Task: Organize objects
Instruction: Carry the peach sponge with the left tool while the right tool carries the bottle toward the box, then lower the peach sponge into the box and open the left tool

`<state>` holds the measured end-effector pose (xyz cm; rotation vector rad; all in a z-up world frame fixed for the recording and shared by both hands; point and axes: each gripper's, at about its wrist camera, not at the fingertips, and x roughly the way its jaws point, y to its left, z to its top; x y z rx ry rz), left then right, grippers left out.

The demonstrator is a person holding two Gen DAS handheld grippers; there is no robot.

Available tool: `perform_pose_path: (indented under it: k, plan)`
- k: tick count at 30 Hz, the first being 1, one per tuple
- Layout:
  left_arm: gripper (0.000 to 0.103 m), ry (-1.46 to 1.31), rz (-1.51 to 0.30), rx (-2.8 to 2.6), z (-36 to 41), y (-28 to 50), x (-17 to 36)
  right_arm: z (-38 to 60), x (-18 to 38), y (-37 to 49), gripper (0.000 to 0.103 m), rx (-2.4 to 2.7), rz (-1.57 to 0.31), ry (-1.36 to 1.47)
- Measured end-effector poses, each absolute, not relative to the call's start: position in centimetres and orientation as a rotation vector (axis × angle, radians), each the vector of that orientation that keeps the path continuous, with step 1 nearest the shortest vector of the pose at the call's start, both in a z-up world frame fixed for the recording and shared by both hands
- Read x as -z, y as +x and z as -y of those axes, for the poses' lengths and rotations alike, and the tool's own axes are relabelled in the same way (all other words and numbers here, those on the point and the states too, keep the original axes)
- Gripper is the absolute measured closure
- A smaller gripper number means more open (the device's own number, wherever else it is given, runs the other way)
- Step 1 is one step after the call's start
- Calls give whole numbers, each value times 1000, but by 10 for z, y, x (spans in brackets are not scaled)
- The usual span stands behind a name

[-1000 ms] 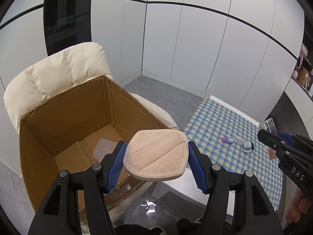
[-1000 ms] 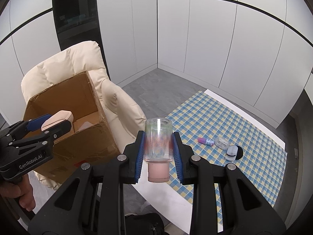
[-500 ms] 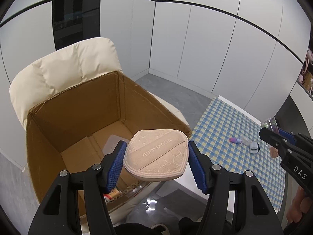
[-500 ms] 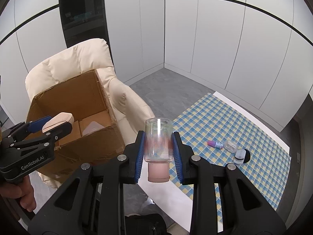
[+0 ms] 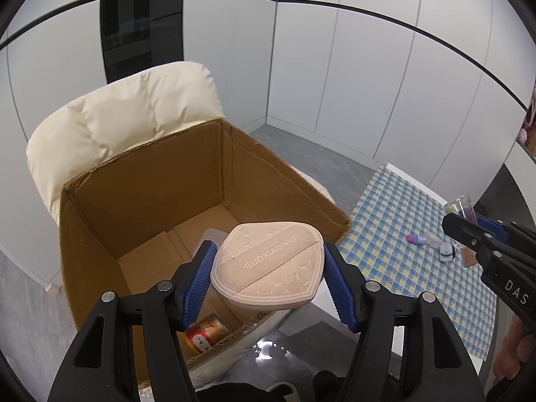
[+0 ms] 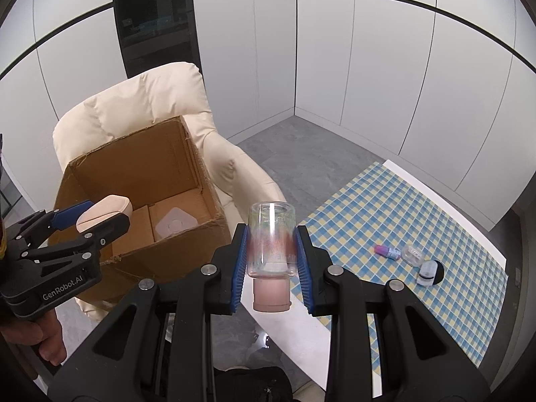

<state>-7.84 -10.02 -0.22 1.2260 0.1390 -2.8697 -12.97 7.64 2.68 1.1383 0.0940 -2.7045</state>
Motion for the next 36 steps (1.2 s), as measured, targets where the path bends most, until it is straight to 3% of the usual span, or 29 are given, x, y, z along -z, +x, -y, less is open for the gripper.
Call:
perform_pose_path:
  k: [20, 23, 25, 27, 36]
  plan:
    - [34, 1195, -155, 2775, 146, -75, 3, -30, -26, -134, 74, 2631, -155, 1110]
    - [24, 1182, -170, 2752, 153, -72, 3, -24, -25, -135, 74, 2620, -163, 1111]
    - [8, 1157, -178, 2733, 158, -70, 2, -20, -26, -135, 74, 2614, -168, 1105]
    - [0, 1122, -179, 2715, 163, -68, 0, -17, -26, -135, 74, 2609, -171, 1104]
    - [0, 1074, -167, 2698, 177, -64, -4, 1, -24, -138, 74, 2581, -184, 1105]
